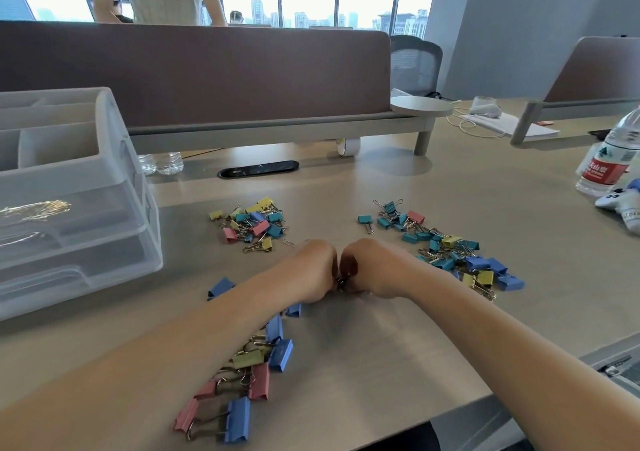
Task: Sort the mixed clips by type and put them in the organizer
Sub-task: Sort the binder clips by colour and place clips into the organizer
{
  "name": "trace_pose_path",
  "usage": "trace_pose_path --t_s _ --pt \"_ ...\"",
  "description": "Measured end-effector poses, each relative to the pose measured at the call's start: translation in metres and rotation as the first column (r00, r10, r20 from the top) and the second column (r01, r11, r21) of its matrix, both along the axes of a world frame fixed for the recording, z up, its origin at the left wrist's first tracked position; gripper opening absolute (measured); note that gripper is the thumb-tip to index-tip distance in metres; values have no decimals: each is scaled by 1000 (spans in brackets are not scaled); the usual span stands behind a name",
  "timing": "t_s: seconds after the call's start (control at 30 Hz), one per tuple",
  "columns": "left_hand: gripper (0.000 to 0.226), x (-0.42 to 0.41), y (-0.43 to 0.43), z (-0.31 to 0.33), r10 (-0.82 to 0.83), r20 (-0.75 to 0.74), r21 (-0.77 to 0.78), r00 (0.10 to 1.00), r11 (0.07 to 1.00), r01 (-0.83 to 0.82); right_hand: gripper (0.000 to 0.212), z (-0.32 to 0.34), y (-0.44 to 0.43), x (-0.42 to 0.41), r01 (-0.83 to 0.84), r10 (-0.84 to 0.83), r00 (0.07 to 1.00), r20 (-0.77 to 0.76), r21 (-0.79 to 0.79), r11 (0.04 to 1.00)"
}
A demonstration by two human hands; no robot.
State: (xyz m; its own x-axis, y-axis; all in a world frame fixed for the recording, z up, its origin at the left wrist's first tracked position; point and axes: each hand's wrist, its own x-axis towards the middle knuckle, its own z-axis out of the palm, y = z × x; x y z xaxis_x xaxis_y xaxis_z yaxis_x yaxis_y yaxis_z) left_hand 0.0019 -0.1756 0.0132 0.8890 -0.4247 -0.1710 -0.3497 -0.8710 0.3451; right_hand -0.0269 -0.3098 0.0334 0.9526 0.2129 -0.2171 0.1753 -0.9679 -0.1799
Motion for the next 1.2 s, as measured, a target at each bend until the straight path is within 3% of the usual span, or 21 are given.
trace_pose_path --t_s 0.7,1.03,1.2 --pt "12 1 -6 -1 62 -9 65 998 996 -62 20 -3 3 3 -41 43 999 7 -120 992" --pt "13 -2 -3 0 21 26 18 999 1000 -21 9 -3 9 6 -87 97 995 30 -237 968" --pt "12 -2 0 -2 47 24 -25 999 999 -46 10 -2 10 6 -62 70 997 36 -203 977"
